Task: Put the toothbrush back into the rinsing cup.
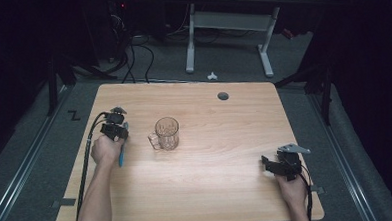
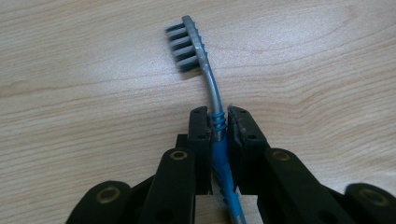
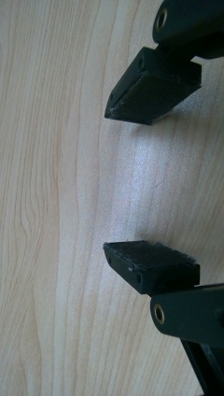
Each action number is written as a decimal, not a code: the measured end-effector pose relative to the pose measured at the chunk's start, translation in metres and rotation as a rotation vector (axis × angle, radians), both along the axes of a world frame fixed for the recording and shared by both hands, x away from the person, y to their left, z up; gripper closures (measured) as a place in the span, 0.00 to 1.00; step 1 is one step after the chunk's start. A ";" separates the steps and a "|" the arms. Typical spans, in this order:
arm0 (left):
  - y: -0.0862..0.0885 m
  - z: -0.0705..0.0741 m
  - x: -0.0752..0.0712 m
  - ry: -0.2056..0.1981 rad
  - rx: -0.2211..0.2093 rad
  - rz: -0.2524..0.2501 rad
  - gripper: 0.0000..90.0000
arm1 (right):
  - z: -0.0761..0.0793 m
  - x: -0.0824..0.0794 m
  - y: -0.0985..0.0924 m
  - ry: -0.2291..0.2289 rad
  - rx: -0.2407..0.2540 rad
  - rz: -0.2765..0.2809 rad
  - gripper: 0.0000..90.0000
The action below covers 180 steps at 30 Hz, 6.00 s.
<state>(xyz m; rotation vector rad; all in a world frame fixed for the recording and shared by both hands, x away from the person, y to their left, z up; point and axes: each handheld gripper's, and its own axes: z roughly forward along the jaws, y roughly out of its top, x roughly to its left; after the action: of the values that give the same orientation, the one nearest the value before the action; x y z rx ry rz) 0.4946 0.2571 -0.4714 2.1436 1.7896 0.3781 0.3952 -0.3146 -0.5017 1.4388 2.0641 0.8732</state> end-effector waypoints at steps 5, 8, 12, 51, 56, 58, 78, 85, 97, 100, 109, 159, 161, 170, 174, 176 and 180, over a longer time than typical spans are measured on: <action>-0.001 0.002 -0.001 -0.008 0.001 -0.003 0.89 | 0.000 0.000 0.000 0.000 0.000 0.000 0.34; -0.001 0.004 -0.002 -0.014 0.000 -0.007 0.89 | 0.000 0.000 0.000 0.000 0.000 0.000 0.34; -0.001 0.009 -0.005 -0.027 -0.004 -0.010 0.89 | 0.000 0.000 0.000 0.000 0.001 0.000 0.34; -0.006 0.057 -0.041 -0.199 -0.096 -0.100 0.90 | 0.000 0.000 0.000 0.000 0.000 0.000 0.34; -0.008 0.061 -0.047 -0.216 -0.106 -0.105 0.90 | 0.000 0.000 0.000 0.000 0.000 0.000 0.34; -0.008 0.064 -0.048 -0.220 -0.112 -0.107 0.90 | 0.000 0.000 0.000 0.000 0.000 0.000 0.34; -0.014 0.080 -0.069 -0.286 -0.141 -0.154 0.90 | 0.000 0.000 0.000 -0.001 0.000 0.001 0.34; -0.012 0.085 -0.079 -0.323 -0.171 -0.156 0.90 | 0.000 0.000 0.000 0.000 -0.001 0.000 0.34; -0.014 0.092 -0.090 -0.374 -0.188 -0.168 0.90 | 0.000 0.000 0.000 -0.001 -0.001 0.001 0.34; -0.015 0.093 -0.091 -0.380 -0.191 -0.170 0.90 | 0.000 0.000 0.000 0.000 0.000 0.000 0.34; -0.019 0.097 -0.093 -0.399 -0.210 -0.182 0.90 | 0.000 0.000 0.000 0.000 0.000 0.001 0.34; -0.048 0.128 -0.084 -0.519 -0.248 -0.236 0.90 | 0.000 0.000 0.000 0.000 0.000 0.000 0.34; -0.049 0.129 -0.083 -0.532 -0.248 -0.234 0.90 | 0.000 0.000 0.000 0.000 0.000 0.000 0.34; -0.052 0.128 -0.074 -0.546 -0.241 -0.222 0.90 | 0.000 0.000 0.000 0.000 0.001 0.000 0.34; -0.053 0.128 -0.071 -0.556 -0.240 -0.213 0.90 | 0.000 0.000 0.000 0.000 0.000 0.000 0.34; -0.054 0.129 -0.069 -0.559 -0.235 -0.214 0.90 | 0.000 0.000 0.000 0.000 0.000 0.000 0.34; -0.055 0.129 -0.067 -0.569 -0.226 -0.208 0.90 | 0.000 0.000 0.000 0.000 0.000 0.000 0.34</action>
<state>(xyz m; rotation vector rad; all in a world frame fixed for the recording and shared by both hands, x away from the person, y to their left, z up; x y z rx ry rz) 0.4275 0.2018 -0.3425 1.8030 1.2186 0.6244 0.3952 -0.3146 -0.5017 1.4391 2.0641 0.8736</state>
